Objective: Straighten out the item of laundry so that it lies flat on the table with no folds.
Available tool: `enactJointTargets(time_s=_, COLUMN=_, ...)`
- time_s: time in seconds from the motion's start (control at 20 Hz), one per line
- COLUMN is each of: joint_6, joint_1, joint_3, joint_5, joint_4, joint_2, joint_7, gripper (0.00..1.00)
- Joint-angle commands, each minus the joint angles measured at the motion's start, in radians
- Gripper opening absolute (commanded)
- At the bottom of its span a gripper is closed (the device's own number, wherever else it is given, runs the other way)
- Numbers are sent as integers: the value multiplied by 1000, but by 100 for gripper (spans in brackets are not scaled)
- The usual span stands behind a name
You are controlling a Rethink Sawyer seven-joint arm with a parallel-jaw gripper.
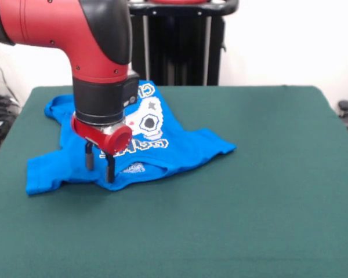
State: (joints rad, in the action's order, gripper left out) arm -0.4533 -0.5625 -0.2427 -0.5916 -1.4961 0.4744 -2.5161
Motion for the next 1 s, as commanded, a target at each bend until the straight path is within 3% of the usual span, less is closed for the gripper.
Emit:
enactJointTargets(time_s=0.05, joint_6=-27, joint_1=68, joint_3=37, joint_5=40, joint_4=-18, joint_2=-14, joint_7=-76, gripper=100)
enactJointTargets(time_s=1.0, joint_6=-64, joint_1=84, joint_3=21, joint_5=125, joint_4=-23, joint_2=54, joint_7=-29, gripper=100)
